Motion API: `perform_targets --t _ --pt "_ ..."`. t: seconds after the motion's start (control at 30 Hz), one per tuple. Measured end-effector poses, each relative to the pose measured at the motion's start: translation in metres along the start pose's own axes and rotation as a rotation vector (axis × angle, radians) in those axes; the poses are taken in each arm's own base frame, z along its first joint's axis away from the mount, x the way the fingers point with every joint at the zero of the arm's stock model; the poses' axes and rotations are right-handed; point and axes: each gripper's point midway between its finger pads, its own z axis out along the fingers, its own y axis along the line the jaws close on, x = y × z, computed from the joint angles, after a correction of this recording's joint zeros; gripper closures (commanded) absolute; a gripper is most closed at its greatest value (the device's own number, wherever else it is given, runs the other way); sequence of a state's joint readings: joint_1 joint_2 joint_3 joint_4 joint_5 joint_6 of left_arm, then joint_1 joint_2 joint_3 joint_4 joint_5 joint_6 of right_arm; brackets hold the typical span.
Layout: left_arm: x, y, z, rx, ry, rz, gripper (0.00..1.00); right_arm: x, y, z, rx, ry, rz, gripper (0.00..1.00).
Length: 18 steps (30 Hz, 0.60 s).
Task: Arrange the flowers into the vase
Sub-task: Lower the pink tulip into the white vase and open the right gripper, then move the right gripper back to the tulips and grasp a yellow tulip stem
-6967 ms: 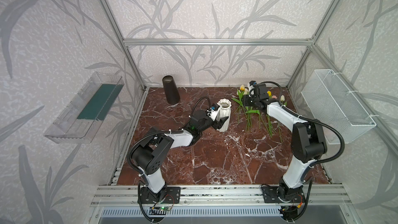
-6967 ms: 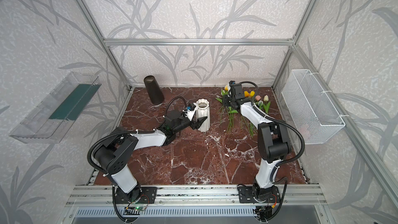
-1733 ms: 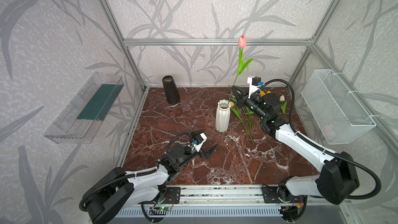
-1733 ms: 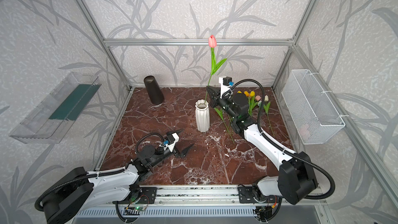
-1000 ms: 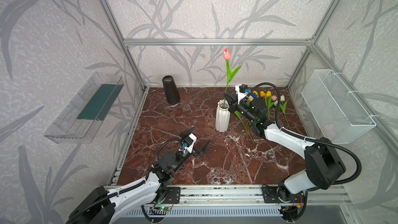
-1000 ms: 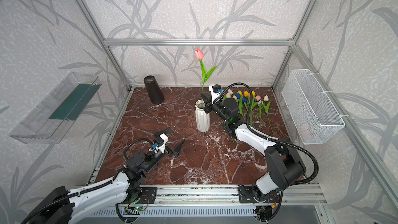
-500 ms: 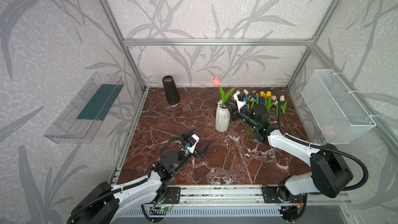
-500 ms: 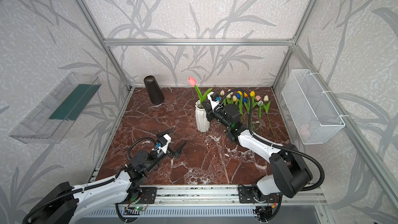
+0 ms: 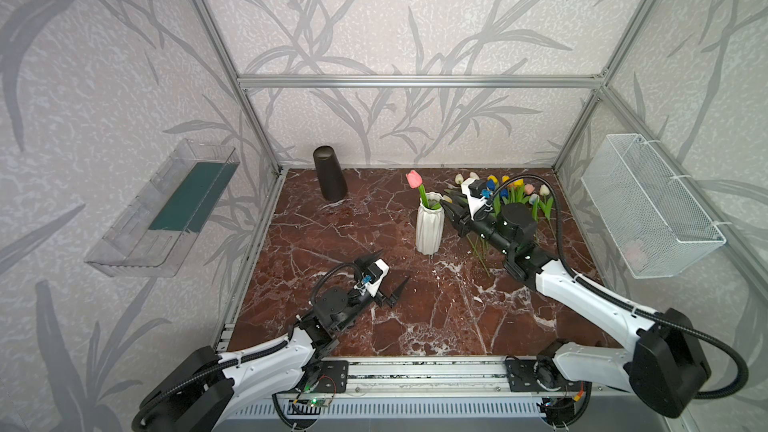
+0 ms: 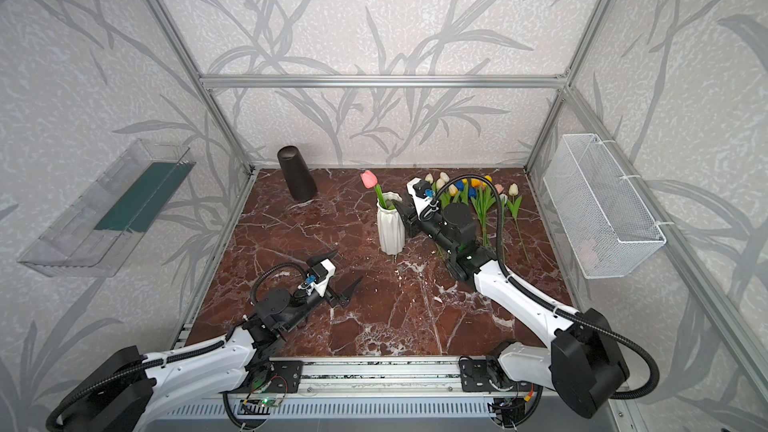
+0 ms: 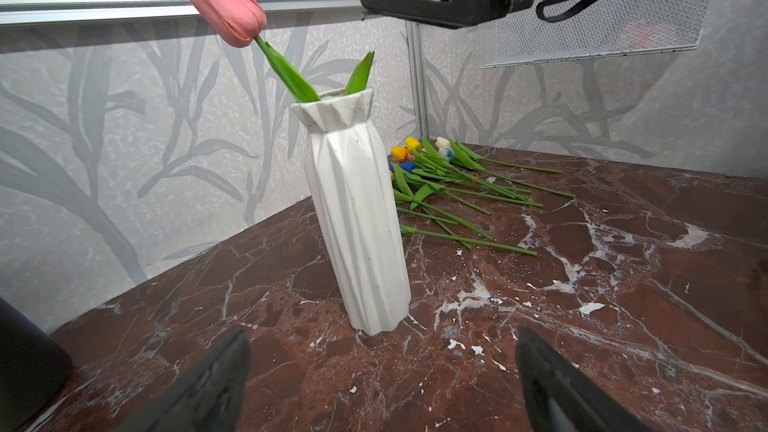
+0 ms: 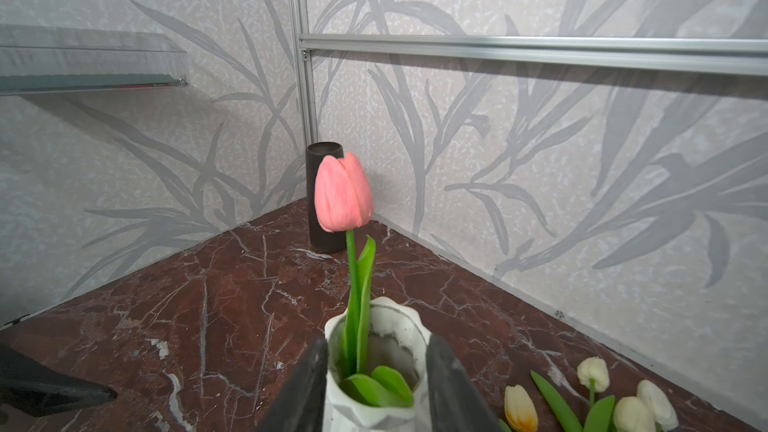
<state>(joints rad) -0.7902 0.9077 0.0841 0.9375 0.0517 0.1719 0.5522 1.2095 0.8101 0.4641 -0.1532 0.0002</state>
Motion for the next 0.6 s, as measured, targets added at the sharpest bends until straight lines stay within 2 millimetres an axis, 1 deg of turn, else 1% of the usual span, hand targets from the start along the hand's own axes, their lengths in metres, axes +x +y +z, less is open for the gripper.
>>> perform_targets --t 0.1,0.13,0.2,0.23,0.3,0.4,0.47,0.57,0.6 --pt "-0.008 -0.003 0.004 0.027 0.001 0.008 0.01 -0.008 -0.018 -0.006 0.058 0.037 0.051 0.58" --pt "-0.013 -0.004 0.005 0.038 -0.003 0.010 0.01 -0.006 -0.029 -0.007 0.087 0.058 0.074 0.58" --pt "-0.021 -0.006 0.008 0.055 -0.012 0.014 0.01 0.007 -0.051 -0.009 0.144 0.124 0.126 0.58" --pt "-0.023 -0.007 0.010 0.062 -0.011 0.019 0.01 0.021 -0.064 -0.009 0.179 0.182 0.163 0.57" --pt "-0.024 -0.010 0.016 0.078 -0.004 0.031 0.01 0.051 -0.085 -0.008 0.228 0.300 0.228 0.57" --pt "-0.016 -0.018 0.022 0.123 0.027 0.039 0.01 0.108 -0.108 -0.005 0.276 0.519 0.313 0.58" --pt "-0.010 -0.024 0.026 0.158 0.057 0.032 0.01 0.149 -0.111 -0.005 0.279 0.677 0.356 0.58" --pt "-0.013 -0.029 0.034 0.191 0.065 0.013 0.01 0.191 -0.106 -0.005 0.254 0.847 0.401 0.61" --pt "-0.014 -0.030 0.036 0.196 0.061 0.011 0.01 0.202 -0.105 -0.005 0.246 0.893 0.414 0.61"
